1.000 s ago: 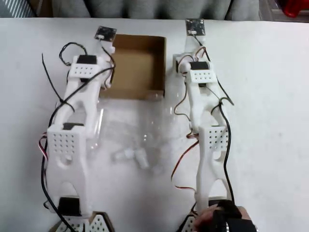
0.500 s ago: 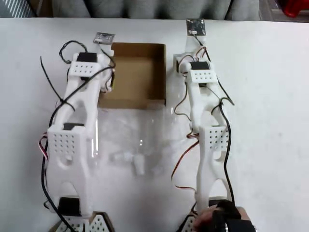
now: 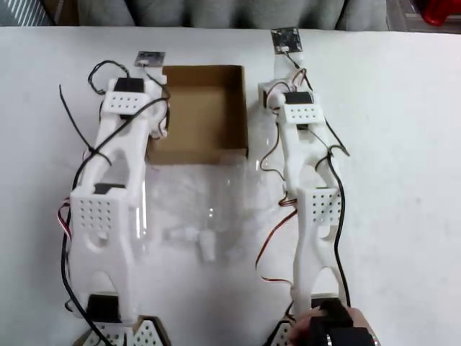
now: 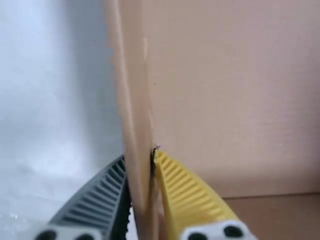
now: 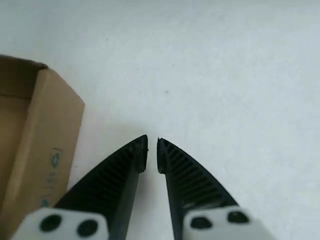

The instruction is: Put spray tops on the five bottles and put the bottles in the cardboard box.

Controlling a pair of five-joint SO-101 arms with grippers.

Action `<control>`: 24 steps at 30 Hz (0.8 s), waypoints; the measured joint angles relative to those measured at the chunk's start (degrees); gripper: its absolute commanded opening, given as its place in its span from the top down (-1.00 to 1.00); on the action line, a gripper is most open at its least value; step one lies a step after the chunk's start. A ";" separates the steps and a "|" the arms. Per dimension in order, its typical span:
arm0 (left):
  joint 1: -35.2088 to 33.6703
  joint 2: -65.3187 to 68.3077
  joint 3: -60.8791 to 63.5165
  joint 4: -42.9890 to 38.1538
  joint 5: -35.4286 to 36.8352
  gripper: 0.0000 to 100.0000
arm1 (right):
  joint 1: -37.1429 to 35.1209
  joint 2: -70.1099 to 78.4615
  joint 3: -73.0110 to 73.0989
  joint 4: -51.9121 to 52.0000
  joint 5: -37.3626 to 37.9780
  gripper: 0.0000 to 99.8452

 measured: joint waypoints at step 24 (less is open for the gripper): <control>-0.26 -19.60 29.98 -19.08 -0.70 0.72 | 0.00 0.00 0.00 0.00 0.44 0.97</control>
